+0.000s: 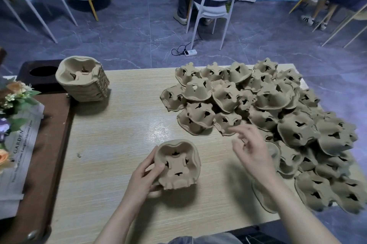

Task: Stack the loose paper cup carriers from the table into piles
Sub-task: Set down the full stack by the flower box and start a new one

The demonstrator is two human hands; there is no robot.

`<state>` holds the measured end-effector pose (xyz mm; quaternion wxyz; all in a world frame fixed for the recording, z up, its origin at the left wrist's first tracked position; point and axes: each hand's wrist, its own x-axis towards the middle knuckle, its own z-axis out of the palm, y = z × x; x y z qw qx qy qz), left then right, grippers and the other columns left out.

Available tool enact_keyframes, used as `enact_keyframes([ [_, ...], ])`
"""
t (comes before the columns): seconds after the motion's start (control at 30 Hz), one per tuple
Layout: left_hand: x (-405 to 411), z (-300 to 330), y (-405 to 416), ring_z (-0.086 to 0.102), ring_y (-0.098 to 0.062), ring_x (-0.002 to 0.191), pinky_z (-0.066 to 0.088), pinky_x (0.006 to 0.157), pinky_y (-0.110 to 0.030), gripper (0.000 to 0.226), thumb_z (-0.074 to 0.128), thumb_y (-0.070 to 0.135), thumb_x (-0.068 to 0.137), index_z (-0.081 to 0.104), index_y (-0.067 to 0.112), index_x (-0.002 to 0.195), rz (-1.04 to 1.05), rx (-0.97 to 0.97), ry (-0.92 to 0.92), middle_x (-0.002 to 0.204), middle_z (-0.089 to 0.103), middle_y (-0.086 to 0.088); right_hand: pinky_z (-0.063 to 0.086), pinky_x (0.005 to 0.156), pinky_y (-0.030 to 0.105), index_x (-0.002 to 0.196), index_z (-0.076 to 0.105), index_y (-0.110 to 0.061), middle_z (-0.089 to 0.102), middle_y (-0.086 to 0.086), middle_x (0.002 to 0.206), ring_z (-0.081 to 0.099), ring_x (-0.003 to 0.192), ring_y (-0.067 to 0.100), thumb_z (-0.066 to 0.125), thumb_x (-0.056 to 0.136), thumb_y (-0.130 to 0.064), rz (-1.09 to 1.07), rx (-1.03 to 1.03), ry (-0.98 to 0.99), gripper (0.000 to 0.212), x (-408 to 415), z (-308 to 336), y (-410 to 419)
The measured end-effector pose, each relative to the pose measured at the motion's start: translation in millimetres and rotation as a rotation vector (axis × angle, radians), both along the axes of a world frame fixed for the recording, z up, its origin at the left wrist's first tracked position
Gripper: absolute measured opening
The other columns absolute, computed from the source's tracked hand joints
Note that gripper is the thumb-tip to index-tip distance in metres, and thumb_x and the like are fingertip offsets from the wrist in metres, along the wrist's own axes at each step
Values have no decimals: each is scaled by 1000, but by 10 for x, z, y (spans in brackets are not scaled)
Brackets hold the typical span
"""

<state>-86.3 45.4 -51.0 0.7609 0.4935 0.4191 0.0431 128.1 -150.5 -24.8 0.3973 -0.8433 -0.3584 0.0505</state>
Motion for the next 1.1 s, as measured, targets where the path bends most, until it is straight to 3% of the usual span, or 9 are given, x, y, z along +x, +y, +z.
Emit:
enact_keyframes([
  [0.07,51,3,-17,73,-18,92,57,63,-28,54,66,20,87,55,36,137,-11,8,-10,121,70,2,47,81,22,114,66,-18,54,-2,107,55,90,9,64,87,-4,-114,-2,-50,30,285,81,-74],
  [0.13,128,11,-53,73,-18,93,58,66,-29,53,67,22,87,54,37,137,-29,19,-14,121,70,5,49,87,28,116,64,-20,52,-1,109,56,93,15,64,86,-8,-201,-34,-111,32,572,184,-151],
  [0.23,268,11,-120,72,-14,96,59,68,-28,53,67,21,88,54,37,137,-46,33,-33,123,67,12,44,94,20,121,62,-19,50,3,111,55,99,22,67,85,-11,-283,-85,-171,37,973,303,-252],
  [0.33,408,-4,-193,73,-13,93,59,69,-31,50,67,22,89,56,41,134,-54,21,-37,119,69,16,48,93,43,124,60,-24,48,1,111,54,101,26,68,84,-17,-316,-145,-211,41,1298,358,-315],
  [0.47,522,-15,-253,73,-12,92,59,68,-30,50,66,27,87,56,42,133,-64,1,-38,112,73,14,46,86,37,130,56,-27,46,-6,111,52,98,23,67,85,-19,-273,-216,-214,47,1570,389,-273],
  [0.63,528,-19,-279,72,-7,92,58,65,-27,46,62,23,92,56,41,134,-55,-13,-42,112,73,14,42,84,35,133,54,-23,51,6,118,52,110,25,67,84,-16,-277,-361,-240,52,1687,303,-141],
  [0.8,524,-6,-281,71,-4,94,58,68,-28,46,61,24,92,56,43,134,-55,-1,-36,113,72,17,44,96,49,132,52,-23,52,6,125,50,119,30,66,82,-14,-273,-471,-279,53,1728,197,-145],
  [1.0,533,12,-277,71,-2,91,59,68,-28,44,60,22,93,56,42,132,-61,5,-30,110,72,18,43,90,40,143,45,-25,53,5,122,48,117,24,64,85,-16,-305,-325,-291,62,1539,289,-141],
  [1.1,534,20,-270,71,-3,91,59,71,-30,44,61,23,92,57,43,131,-63,11,-23,113,72,15,46,81,34,150,32,-34,56,-1,113,53,96,13,70,85,-21,-339,-103,-122,77,1290,429,-105],
])
